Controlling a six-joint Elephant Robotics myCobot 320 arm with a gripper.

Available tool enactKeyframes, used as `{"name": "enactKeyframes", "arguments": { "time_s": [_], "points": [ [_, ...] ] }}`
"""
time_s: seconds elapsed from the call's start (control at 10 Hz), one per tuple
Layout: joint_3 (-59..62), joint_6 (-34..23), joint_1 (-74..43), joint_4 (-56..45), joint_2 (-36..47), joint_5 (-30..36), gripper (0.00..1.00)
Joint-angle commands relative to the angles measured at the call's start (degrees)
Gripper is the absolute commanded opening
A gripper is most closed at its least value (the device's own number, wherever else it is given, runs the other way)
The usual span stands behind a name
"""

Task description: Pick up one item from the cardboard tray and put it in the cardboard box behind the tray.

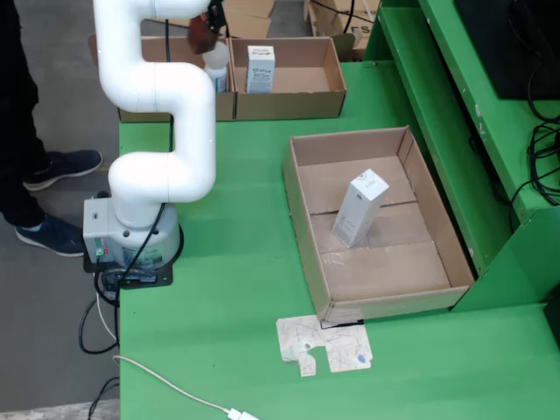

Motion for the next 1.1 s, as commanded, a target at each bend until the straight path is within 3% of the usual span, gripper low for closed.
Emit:
{"name": "enactKeyframes", "arguments": {
  "time_s": [0.0, 1.0],
  "points": [
    [1.2, 3.8, 3.2, 0.7, 1.1, 0.9, 0.00],
    [1.2, 9.0, 5.4, 1.7, -3.1, 0.9, 0.00]
  ]
}}
